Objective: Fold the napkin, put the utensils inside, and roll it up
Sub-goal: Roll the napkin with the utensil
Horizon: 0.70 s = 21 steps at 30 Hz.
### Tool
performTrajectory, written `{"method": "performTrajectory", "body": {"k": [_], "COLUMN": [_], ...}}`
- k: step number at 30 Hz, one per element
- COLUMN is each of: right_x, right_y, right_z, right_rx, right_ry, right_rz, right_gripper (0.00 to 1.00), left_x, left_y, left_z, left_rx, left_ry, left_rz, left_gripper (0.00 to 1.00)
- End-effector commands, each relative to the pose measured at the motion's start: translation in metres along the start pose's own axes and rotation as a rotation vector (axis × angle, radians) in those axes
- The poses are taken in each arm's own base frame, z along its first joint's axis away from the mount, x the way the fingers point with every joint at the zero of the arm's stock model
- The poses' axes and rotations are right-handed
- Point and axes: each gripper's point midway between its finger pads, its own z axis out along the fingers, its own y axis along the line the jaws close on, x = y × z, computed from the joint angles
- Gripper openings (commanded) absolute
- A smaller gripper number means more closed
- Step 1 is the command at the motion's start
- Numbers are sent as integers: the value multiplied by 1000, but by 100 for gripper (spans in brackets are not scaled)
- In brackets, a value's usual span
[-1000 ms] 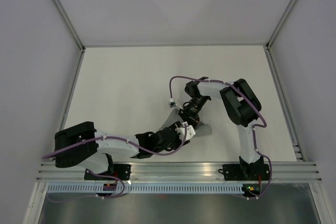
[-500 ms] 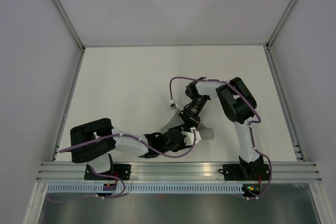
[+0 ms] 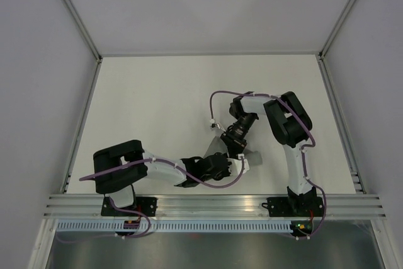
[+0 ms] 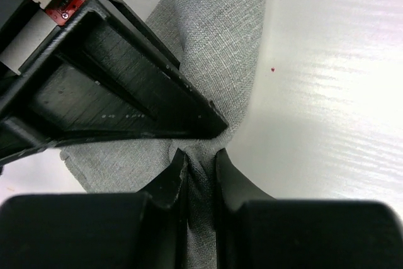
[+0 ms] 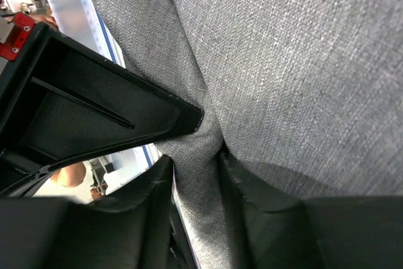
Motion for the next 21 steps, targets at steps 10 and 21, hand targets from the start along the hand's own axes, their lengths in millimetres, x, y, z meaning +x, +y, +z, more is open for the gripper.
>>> {"method": "performTrajectory", "body": {"k": [10, 21], "right_x": [-42, -18], "right_y": [-28, 0], "right_z": [-92, -156], "right_rx": [440, 606], "right_ry": [-301, -606], "right_rz": [-327, -476], "right_gripper": [62, 63], "left_x": [55, 55], "left_y": [-51, -42], "left_z": [-3, -7], "left_rx": [303, 489], "left_ry": [150, 161], "left_rz": [-246, -502], "left_gripper": [2, 2]}}
